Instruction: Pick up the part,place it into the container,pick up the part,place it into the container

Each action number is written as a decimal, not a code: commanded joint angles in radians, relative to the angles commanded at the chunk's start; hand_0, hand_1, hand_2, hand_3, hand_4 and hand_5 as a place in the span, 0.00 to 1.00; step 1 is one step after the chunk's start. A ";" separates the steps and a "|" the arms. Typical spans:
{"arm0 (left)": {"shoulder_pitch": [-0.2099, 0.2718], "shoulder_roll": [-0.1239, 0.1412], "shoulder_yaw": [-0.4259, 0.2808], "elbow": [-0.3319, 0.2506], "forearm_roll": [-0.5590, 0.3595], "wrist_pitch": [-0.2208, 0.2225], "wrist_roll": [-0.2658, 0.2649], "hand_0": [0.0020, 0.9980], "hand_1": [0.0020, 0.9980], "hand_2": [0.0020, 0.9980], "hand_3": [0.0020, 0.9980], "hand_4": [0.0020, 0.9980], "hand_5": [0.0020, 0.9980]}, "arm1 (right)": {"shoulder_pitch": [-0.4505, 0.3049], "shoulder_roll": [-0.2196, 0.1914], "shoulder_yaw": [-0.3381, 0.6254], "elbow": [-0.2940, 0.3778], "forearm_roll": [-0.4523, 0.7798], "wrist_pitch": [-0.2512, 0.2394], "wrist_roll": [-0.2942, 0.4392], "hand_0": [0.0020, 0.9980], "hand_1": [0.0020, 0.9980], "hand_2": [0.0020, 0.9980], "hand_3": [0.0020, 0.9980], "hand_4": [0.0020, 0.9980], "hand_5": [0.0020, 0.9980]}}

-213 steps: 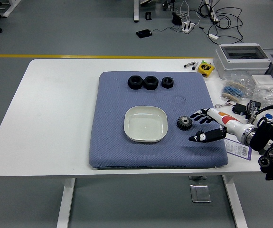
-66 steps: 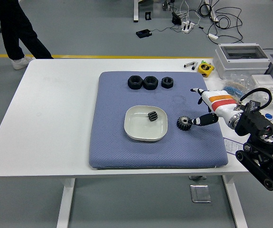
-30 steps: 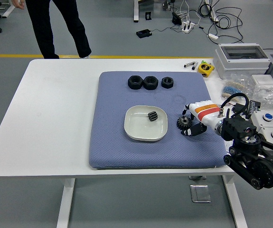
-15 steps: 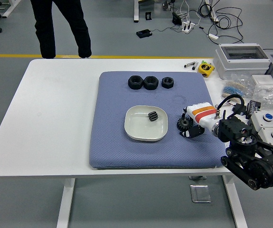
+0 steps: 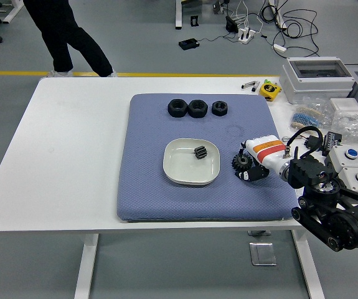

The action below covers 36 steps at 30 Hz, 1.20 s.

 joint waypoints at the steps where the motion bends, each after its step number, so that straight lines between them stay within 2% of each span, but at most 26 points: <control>1: 0.000 0.000 0.000 0.000 0.000 0.000 0.000 0.52 0.58 0.72 0.63 0.63 0.60 | 0.000 -0.003 0.003 0.004 -0.001 -0.004 0.001 0.00 0.02 0.16 0.46 0.63 0.36; 5: 0.001 0.001 -0.006 0.001 0.010 0.001 0.002 0.52 0.58 0.72 0.63 0.63 0.60 | 0.002 -0.017 0.027 0.039 -0.007 -0.024 0.003 0.00 0.02 0.16 0.46 0.63 0.36; 14: 0.002 0.003 -0.002 0.001 0.007 -0.001 0.001 0.52 0.58 0.72 0.63 0.63 0.60 | 0.031 -0.054 0.046 0.169 0.001 -0.052 0.010 0.00 0.01 0.13 0.46 0.66 0.30; 23: -0.003 0.004 0.011 0.001 -0.010 -0.001 -0.004 0.52 0.58 0.72 0.63 0.63 0.60 | 0.034 -0.052 0.041 0.159 0.003 -0.036 0.004 0.00 0.00 0.12 0.46 0.68 0.28; 24: -0.004 0.004 0.012 0.001 -0.011 -0.001 -0.005 0.52 0.58 0.72 0.63 0.63 0.60 | 0.035 -0.051 0.042 0.158 0.002 -0.024 0.000 0.05 0.15 0.29 0.50 0.59 0.37; 27: -0.006 0.003 0.010 0.001 -0.009 -0.001 -0.004 0.52 0.58 0.72 0.63 0.63 0.60 | 0.037 -0.049 0.046 0.154 -0.011 0.028 -0.026 0.05 0.15 0.29 0.50 0.59 0.37; 29: -0.006 0.004 0.010 0.001 -0.010 -0.002 -0.003 0.52 0.58 0.72 0.63 0.63 0.60 | 0.038 -0.048 0.047 0.145 -0.014 0.041 -0.029 0.05 0.15 0.29 0.50 0.59 0.37; 30: -0.007 0.004 0.010 0.001 -0.010 -0.002 -0.003 0.53 0.58 0.72 0.63 0.63 0.60 | 0.038 -0.047 0.047 0.142 -0.016 0.042 -0.030 0.41 0.58 0.72 0.92 0.91 0.35; 35: -0.007 0.003 0.009 0.001 -0.007 -0.002 -0.002 0.53 0.58 0.72 0.63 0.63 0.60 | 0.037 -0.039 0.045 0.128 -0.018 0.041 -0.024 0.41 0.58 0.72 0.92 0.91 0.35; 36: -0.007 0.003 0.009 0.001 -0.008 -0.002 -0.002 0.53 0.58 0.72 0.63 0.63 0.60 | 0.037 -0.038 0.044 0.125 -0.018 0.036 -0.020 0.62 0.69 0.81 0.94 0.96 0.34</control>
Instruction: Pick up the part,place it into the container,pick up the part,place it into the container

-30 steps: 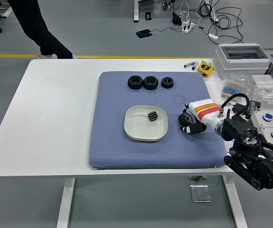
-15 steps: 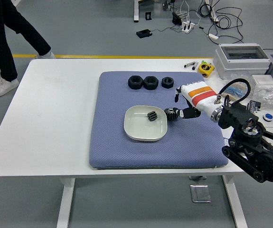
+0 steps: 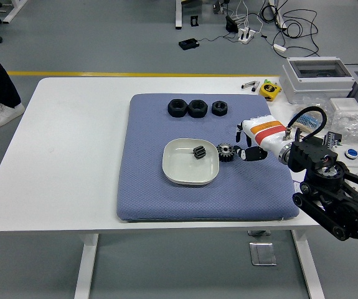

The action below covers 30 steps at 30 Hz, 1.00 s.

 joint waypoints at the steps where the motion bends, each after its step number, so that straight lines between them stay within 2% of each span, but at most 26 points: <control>1: 0.000 0.000 0.000 0.000 -0.001 0.000 0.000 0.53 0.58 0.72 0.63 0.63 0.60 | 0.000 0.001 0.000 -0.003 0.000 -0.002 0.004 0.62 0.69 0.81 0.94 0.96 0.34; 5: 0.000 0.000 0.001 0.000 -0.002 0.000 -0.001 0.53 0.58 0.72 0.63 0.63 0.60 | -0.001 0.005 -0.004 -0.010 0.009 -0.004 0.018 0.62 0.69 0.81 0.94 0.96 0.34; 7: -0.001 0.000 0.000 0.000 -0.002 0.001 -0.001 0.53 0.58 0.72 0.63 0.63 0.60 | 0.000 0.009 -0.008 -0.016 0.008 -0.007 0.022 0.65 0.71 0.81 0.92 0.97 0.32; 17: -0.004 -0.002 -0.003 -0.002 0.001 0.002 0.001 0.53 0.58 0.72 0.63 0.63 0.60 | 0.040 0.046 -0.088 -0.096 0.036 -0.030 0.056 0.63 0.69 0.78 0.89 0.97 0.31; 18: -0.004 -0.002 -0.003 -0.002 0.002 0.002 0.002 0.53 0.58 0.72 0.63 0.63 0.60 | 0.049 0.051 -0.098 -0.103 0.042 -0.028 0.058 0.59 0.65 0.74 0.84 0.95 0.30; 23: -0.009 -0.001 -0.002 -0.003 0.000 0.002 0.001 0.53 0.58 0.72 0.63 0.63 0.60 | 0.108 0.069 -0.166 -0.124 0.049 0.006 0.054 0.59 0.65 0.74 0.84 0.95 0.30; 30: -0.017 0.001 -0.001 -0.004 0.007 0.003 0.002 0.53 0.58 0.72 0.63 0.63 0.60 | 0.183 0.103 -0.272 -0.193 0.073 0.044 0.056 0.59 0.65 0.73 0.82 0.93 0.29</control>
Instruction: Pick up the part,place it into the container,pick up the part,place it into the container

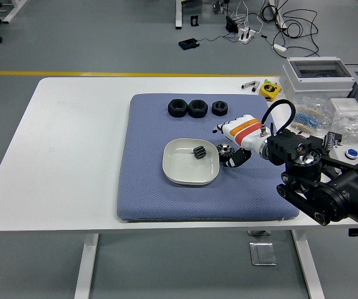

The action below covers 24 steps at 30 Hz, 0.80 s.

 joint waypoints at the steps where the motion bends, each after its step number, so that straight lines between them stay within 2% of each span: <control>1: -0.001 0.000 0.000 0.000 0.000 0.000 0.000 0.53 0.58 0.72 0.63 0.63 0.60 | 0.004 0.002 -0.010 -0.004 0.004 0.001 0.002 0.59 0.65 0.73 0.82 0.93 0.29; 12: -0.013 0.002 -0.008 -0.002 0.022 0.004 0.004 0.53 0.58 0.73 0.63 0.63 0.60 | 0.017 0.029 -0.100 -0.102 0.049 0.011 0.018 0.58 0.65 0.73 0.82 0.91 0.29; 23: -0.019 0.003 -0.018 -0.004 0.042 0.006 0.007 0.53 0.58 0.73 0.63 0.63 0.60 | 0.036 0.034 -0.142 -0.114 0.039 0.020 0.021 0.56 0.64 0.72 0.81 0.90 0.29; 24: -0.020 0.003 -0.018 -0.004 0.042 0.006 0.007 0.53 0.59 0.73 0.63 0.63 0.60 | 0.038 0.034 -0.144 -0.112 0.037 0.021 0.022 0.53 0.63 0.72 0.80 0.89 0.30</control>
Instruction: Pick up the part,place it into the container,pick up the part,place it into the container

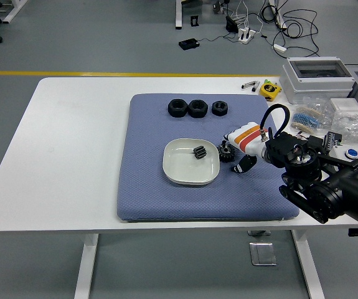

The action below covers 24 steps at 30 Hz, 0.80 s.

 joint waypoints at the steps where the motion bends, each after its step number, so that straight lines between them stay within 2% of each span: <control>1: -0.001 0.000 0.001 0.000 -0.001 0.000 0.000 0.53 0.59 0.73 0.63 0.63 0.60 | 0.002 0.000 -0.001 0.002 -0.002 0.001 0.000 0.53 0.63 0.72 0.80 0.89 0.30; 5: -0.006 0.001 0.005 0.000 -0.004 -0.001 -0.002 0.53 0.59 0.73 0.63 0.63 0.60 | 0.006 0.003 0.000 0.009 -0.008 0.001 0.001 0.53 0.63 0.72 0.80 0.89 0.30; 6: -0.007 0.001 0.005 0.000 -0.004 -0.001 -0.002 0.53 0.59 0.73 0.63 0.63 0.60 | 0.005 0.004 0.003 0.010 -0.007 0.001 0.001 0.49 0.61 0.70 0.71 0.86 0.30; 11: -0.008 0.000 0.009 0.001 -0.011 -0.001 -0.005 0.53 0.59 0.73 0.63 0.63 0.60 | -0.008 0.001 0.008 0.013 0.000 -0.001 0.005 0.49 0.61 0.70 0.71 0.86 0.30; 12: -0.009 -0.001 0.009 0.001 -0.012 -0.001 -0.005 0.53 0.59 0.73 0.63 0.63 0.60 | -0.009 0.000 0.007 0.013 0.001 -0.001 0.006 0.42 0.52 0.58 0.61 0.78 0.29; 17: -0.008 -0.001 0.007 0.002 -0.012 -0.003 -0.005 0.53 0.59 0.73 0.63 0.63 0.60 | -0.015 -0.005 0.009 0.016 0.033 -0.003 0.028 0.42 0.52 0.58 0.61 0.78 0.29; 18: -0.008 -0.001 0.007 0.002 -0.012 -0.003 -0.005 0.53 0.59 0.73 0.63 0.63 0.60 | -0.016 -0.005 0.008 0.016 0.036 -0.005 0.031 0.38 0.49 0.53 0.57 0.75 0.30; 23: -0.008 -0.001 0.005 0.002 -0.008 -0.003 -0.003 0.53 0.59 0.73 0.63 0.63 0.60 | -0.019 -0.003 0.006 0.016 0.050 -0.026 0.044 0.38 0.49 0.53 0.57 0.75 0.30; 24: -0.008 0.000 0.006 0.002 -0.009 -0.003 -0.004 0.53 0.59 0.73 0.63 0.63 0.60 | -0.020 -0.003 0.005 0.013 0.054 -0.031 0.046 0.34 0.46 0.51 0.55 0.73 0.30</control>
